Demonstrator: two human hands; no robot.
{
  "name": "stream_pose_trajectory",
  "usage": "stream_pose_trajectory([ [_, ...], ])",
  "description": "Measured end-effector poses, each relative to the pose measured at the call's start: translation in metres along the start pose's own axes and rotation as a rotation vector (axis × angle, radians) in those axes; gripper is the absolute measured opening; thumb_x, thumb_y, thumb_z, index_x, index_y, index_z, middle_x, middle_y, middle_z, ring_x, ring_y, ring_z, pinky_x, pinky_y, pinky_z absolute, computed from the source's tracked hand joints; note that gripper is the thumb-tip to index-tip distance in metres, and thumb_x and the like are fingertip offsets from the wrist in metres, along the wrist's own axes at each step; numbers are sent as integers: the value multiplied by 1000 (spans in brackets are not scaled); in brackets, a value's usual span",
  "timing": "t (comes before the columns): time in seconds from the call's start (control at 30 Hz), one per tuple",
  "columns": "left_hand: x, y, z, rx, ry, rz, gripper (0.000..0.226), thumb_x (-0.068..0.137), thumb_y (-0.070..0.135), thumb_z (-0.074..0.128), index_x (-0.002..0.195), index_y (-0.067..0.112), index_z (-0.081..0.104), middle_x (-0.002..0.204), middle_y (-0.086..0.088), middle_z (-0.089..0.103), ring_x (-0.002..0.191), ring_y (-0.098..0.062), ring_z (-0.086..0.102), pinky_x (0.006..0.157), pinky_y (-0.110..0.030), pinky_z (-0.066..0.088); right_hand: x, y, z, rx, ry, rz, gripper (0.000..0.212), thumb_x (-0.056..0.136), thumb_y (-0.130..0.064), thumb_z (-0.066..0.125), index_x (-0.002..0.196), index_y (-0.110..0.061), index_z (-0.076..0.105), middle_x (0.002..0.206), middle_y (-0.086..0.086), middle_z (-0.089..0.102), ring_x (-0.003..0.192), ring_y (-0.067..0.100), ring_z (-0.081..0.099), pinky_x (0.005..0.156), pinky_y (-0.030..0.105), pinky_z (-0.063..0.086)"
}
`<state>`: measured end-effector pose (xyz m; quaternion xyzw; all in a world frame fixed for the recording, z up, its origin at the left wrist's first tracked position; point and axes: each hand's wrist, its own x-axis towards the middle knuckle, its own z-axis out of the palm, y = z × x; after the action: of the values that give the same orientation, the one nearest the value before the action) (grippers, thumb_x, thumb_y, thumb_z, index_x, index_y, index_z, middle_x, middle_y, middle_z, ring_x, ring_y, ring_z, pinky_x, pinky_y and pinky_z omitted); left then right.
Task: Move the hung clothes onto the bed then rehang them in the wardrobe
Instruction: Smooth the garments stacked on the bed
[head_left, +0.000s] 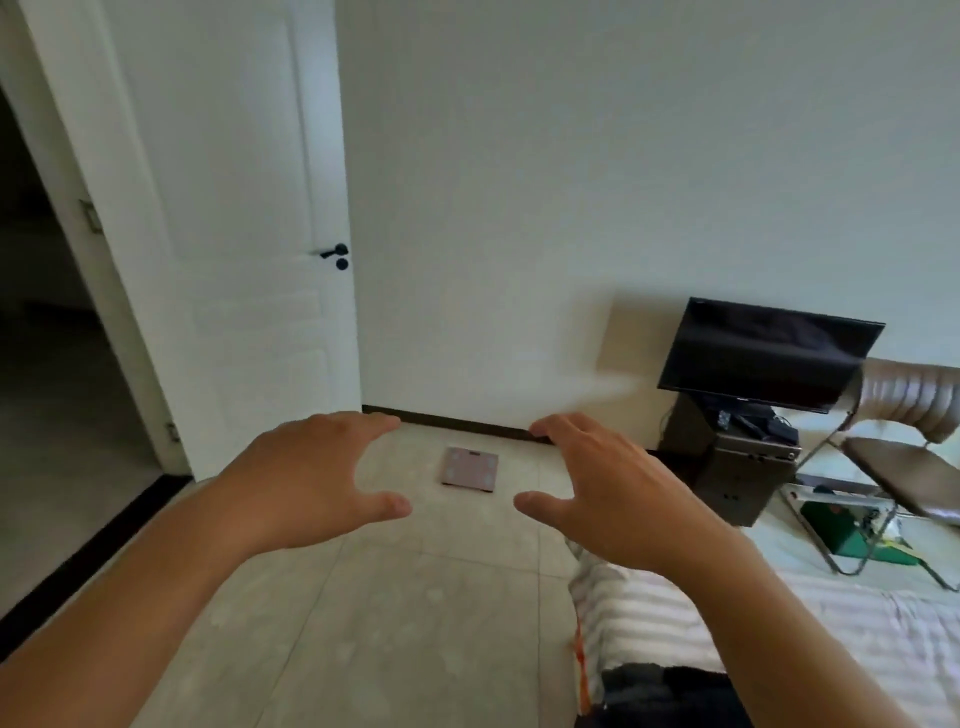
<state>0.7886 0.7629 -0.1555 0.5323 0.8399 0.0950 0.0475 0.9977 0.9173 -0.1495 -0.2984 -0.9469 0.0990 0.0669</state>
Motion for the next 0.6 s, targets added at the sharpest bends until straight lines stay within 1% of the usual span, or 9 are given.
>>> stream_pose_trajectory([
  [0.13, -58, -39, -16, -5, 31, -101, 87, 76, 77, 57, 149, 45, 22, 155, 21, 30, 139, -6, 36, 108, -31, 33, 3, -62, 6, 13, -23, -124, 73, 89, -60, 57, 149, -32, 28, 153, -12, 34, 128, 12, 47, 105, 30, 40],
  [0.27, -113, -90, -34, -10, 76, -212, 87, 76, 75, 59, 150, 44, 25, 154, 19, 33, 136, -8, 40, 107, -33, 37, 8, -135, 18, 22, -38, -253, 70, 90, -59, 55, 149, -34, 27, 154, -15, 32, 131, 12, 44, 105, 30, 37],
  [0.4, -174, -153, -50, -16, 92, -315, 89, 74, 77, 59, 149, 44, 25, 154, 18, 34, 138, -10, 39, 111, -37, 38, 15, -220, 34, 33, -49, -368, 70, 91, -59, 55, 149, -34, 27, 154, -14, 32, 133, 13, 44, 106, 32, 38],
  [0.5, -224, -199, -67, -9, 107, -388, 86, 78, 72, 60, 150, 43, 25, 155, 17, 32, 139, -10, 37, 110, -34, 37, 17, -290, 46, 61, -72, -437, 69, 91, -59, 56, 149, -35, 27, 153, -14, 33, 131, 12, 45, 106, 33, 39],
  [0.6, -274, -246, -83, 8, 138, -462, 84, 79, 72, 59, 150, 43, 24, 155, 17, 31, 139, -10, 36, 109, -33, 36, 20, -356, 59, 105, -94, -500, 68, 90, -58, 58, 147, -36, 27, 153, -14, 34, 129, 12, 47, 106, 34, 42],
])
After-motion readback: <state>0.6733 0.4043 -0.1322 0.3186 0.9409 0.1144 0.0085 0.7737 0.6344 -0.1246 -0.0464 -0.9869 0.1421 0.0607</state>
